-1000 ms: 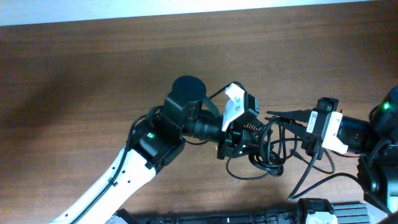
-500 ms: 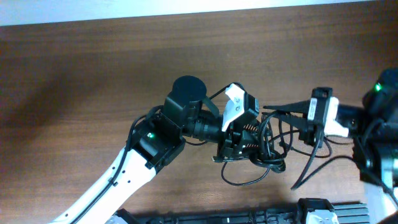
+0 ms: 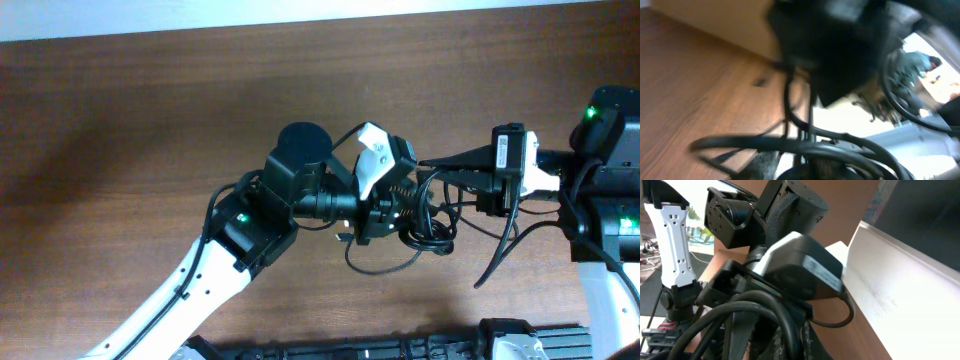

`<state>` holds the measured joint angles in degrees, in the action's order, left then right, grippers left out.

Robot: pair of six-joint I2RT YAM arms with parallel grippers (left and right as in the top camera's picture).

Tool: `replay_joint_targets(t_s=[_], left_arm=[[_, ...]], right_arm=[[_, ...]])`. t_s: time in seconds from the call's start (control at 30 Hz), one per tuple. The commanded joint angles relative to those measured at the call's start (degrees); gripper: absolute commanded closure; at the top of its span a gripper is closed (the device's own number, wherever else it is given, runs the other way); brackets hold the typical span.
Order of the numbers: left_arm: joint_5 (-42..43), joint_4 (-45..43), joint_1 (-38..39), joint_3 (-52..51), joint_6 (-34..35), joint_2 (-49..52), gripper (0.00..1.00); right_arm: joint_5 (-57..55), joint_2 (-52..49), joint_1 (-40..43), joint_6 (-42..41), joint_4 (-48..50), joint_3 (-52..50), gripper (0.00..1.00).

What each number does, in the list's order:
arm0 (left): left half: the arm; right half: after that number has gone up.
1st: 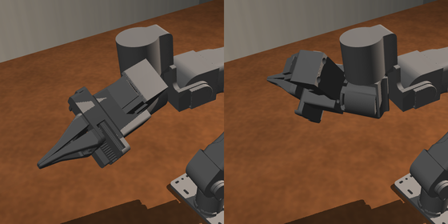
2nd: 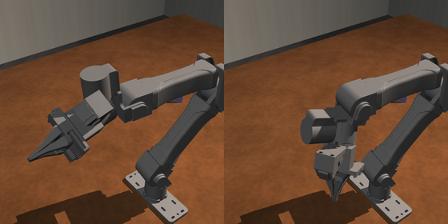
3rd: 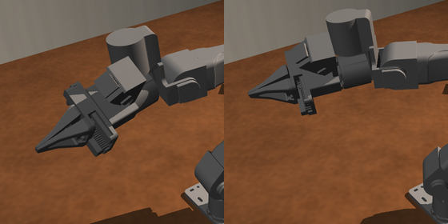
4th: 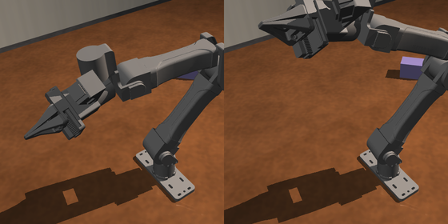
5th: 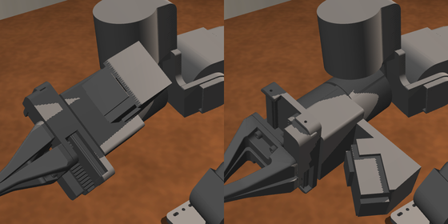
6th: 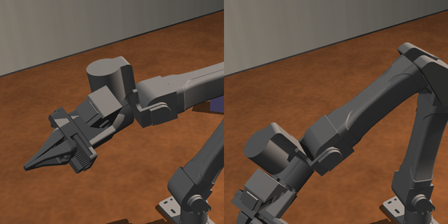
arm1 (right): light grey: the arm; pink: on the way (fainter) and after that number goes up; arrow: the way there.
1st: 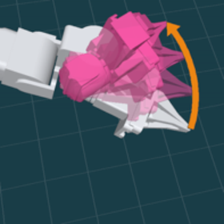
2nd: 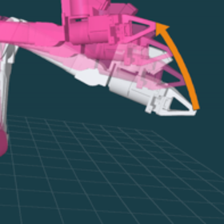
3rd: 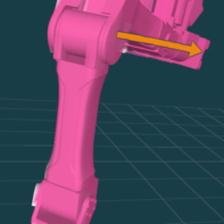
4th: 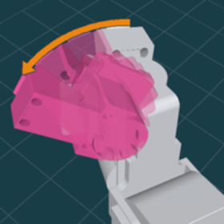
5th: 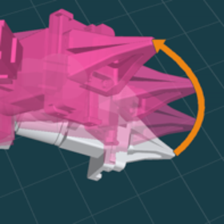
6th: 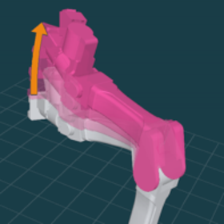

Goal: Untangle cables
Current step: 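Hold the bundle with both grippers close together and adjust the grip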

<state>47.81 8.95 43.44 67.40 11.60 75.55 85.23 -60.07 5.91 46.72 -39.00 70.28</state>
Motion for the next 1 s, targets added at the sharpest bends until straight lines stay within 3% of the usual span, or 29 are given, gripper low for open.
replay_joint_targets(t_s=[0.0, 0.3, 0.37, 0.4, 0.43, 0.53, 0.63, 0.67, 0.7, 0.77, 0.83, 0.97], left_arm=[[-5.2, -1.7, 0.5, 0.2, 5.6, -0.2, 0.63], [-2.6, -2.4, 0.3, 0.2, 5.7, -0.2, 0.61], [-2.6, -2.2, 0.3, 0.2, 5.5, -0.2, 0.71], [-2.6, -1.4, 0.3, 0.2, 5.5, -0.2, 0.84], [-2.6, -1.1, 0.3, 0.2, 5.5, -0.2, 0.84], [-2.6, -0.2, -0.5, 0.2, 3.9, -0.2, 0.78], [-2.6, 1.3, -3.6, 0.2, 4.0, -0.2, 0.63], [-2.6, 2.0, -4.7, 0.2, 4.3, -0.3, 0.55], [-2.6, 3.1, -6.4, 0.2, 4.5, -0.3, 0.40], [-2.6, 4.9, -9.3, 0.2, 6.4, -0.2, 0.28], [-1.9, 5.3, -11.5, 0.2, 6.4, -0.2, 0.22], [0.0, 4.6, -15.2, 0.2, 6.4, -0.3, 0.24]], right_arm=[[2.9, 0.2, 0.1, -0.7, 0.5, 0.7, 0.96], [0.2, 0.2, 0.1, -0.7, 1.5, 0.7, 0.96], [-0.8, 0.2, 0.1, -0.7, 1.9, 0.7, 0.96], [-1.6, 0.2, 0.1, -0.7, 2.7, 0.7, 0.96], [-2.0, 0.2, 0.1, -0.7, 2.9, 0.7, 0.96], [-5.5, 0.2, 0.2, -0.7, 3.5, 0.7, 0.96], [-8.9, 0.3, 0.2, -0.7, 3.8, 0.7, 0.96], [-9.7, 0.3, 0.2, -0.7, 4.1, 0.7, 0.96], [-10.9, 0.3, 0.2, -0.7, 4.5, 0.7, 0.96], [-13.6, 0.3, 0.2, -0.5, 5.8, 0.7, 0.96], [-16.2, 0.3, 0.2, -0.5, 7.3, 0.7, 0.96], [-21.4, 0.3, 0.2, -0.5, 9.4, 0.7, 0.96]])
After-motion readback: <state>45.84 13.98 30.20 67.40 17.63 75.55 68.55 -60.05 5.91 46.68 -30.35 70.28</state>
